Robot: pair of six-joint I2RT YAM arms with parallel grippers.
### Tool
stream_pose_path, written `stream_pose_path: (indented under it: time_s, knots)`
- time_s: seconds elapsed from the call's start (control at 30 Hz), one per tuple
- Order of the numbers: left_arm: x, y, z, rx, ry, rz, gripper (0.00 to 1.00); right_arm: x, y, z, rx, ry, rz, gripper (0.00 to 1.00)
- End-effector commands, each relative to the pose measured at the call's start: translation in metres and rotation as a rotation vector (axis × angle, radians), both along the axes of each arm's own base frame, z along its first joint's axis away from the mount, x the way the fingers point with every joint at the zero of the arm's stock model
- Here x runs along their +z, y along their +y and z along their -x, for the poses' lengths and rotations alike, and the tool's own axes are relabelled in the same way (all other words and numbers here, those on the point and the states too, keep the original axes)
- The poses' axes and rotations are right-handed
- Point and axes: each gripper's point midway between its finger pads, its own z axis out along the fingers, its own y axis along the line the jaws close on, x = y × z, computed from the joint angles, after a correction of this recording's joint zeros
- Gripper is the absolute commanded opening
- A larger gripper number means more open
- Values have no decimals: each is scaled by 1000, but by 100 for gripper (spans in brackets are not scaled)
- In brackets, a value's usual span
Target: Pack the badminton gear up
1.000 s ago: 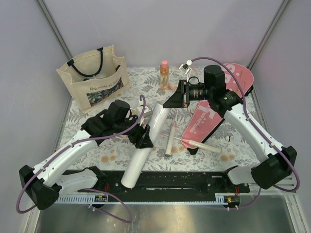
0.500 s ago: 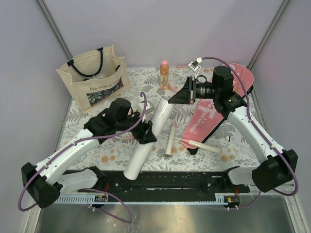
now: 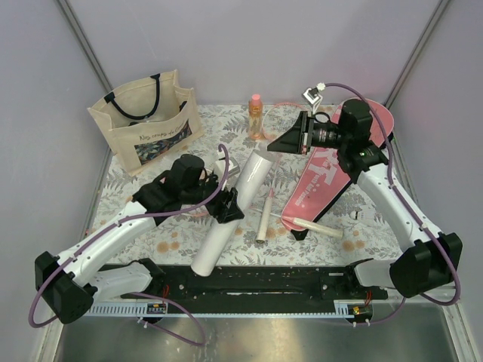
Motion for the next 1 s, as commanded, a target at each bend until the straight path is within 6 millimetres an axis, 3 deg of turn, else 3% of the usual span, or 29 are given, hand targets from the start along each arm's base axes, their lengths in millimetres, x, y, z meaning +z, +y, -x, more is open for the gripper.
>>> stream_pose_path:
  time_s: [0.0,0.17,0.27,0.37,0.53,0.67,0.83,0.9,0.97]
  knots:
    - [-25,18,2,57,44,-96,43,37,-12,-13,-55,-80,-67,0]
    - [-25,19,-3,72,31,-107,43,38,-14,-19,-69,-74,-71,0]
    - [-22,22,-5,95,26,-119,43,24,-16,-30,-134,-62,-36,0]
    - [-14,32,-18,182,-14,-144,44,-20,-31,-57,-321,-28,130,0]
    - [3,58,-41,377,-134,-159,45,-105,-75,-94,-613,37,436,0]
    - [21,92,-59,583,-267,-157,46,-148,-94,-116,-722,76,555,0]
    - [45,120,-61,721,-363,-98,48,-190,-94,-143,-745,148,622,0]
    - [52,127,-59,751,-390,-66,48,-205,-84,-150,-714,189,626,0]
    - [59,135,-57,783,-419,-43,48,-207,-67,-152,-678,180,621,0]
